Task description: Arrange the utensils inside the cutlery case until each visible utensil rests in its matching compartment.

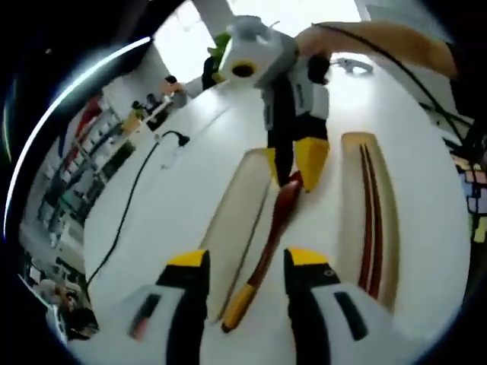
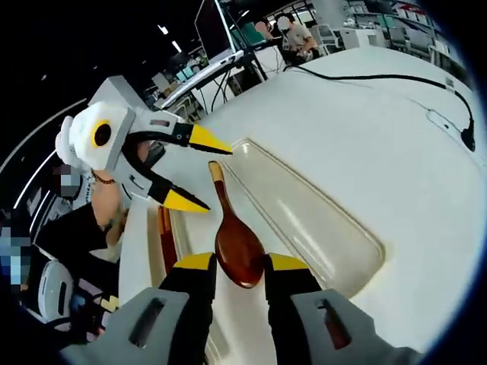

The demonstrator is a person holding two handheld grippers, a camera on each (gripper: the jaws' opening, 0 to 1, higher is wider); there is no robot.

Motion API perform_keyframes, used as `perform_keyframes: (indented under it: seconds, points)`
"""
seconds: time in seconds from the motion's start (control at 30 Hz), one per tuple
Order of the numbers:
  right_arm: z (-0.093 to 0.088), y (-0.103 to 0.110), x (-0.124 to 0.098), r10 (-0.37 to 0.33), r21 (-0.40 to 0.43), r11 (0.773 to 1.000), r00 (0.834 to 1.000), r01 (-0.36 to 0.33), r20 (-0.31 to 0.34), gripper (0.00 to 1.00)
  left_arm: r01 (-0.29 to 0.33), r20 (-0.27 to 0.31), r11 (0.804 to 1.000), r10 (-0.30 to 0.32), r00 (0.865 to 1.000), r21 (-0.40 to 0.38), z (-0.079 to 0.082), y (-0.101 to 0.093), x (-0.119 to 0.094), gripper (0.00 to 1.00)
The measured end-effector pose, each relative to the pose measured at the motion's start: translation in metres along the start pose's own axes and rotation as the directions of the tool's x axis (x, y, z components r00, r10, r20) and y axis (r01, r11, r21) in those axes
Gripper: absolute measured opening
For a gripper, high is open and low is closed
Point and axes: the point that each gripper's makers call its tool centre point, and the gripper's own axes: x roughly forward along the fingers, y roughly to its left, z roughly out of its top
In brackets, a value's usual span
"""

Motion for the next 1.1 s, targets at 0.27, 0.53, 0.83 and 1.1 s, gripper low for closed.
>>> perform_keyframes:
  seconds: [0.27, 0.53, 0.83, 1.1]
  points:
    - [0.003, 0.000, 0.001, 0.001, 0.019, 1.000, 1.000, 0.000, -0.014, 0.25, 0.140, -0.153, 0.982, -0.121, 0.981, 0.124, -0.008, -0.010, 0.008, 0.22]
    - [0.007, -0.005, 0.000, 0.001, 0.014, 1.000, 1.000, 0.000, -0.027, 0.25, 0.234, -0.235, 0.969, -0.209, 0.949, 0.084, -0.013, -0.011, 0.005, 0.21]
    - [0.011, -0.008, -0.003, 0.039, 0.076, 0.996, 0.999, -0.036, -0.026, 0.25, 0.311, -0.289, 0.950, -0.303, 0.908, -0.019, -0.015, -0.027, 0.005, 0.17]
    - [0.000, 0.005, 0.002, 0.068, 0.132, 0.989, 0.998, -0.069, 0.012, 0.25, 0.342, -0.321, 0.935, -0.353, 0.879, -0.091, -0.017, -0.024, 0.009, 0.07]
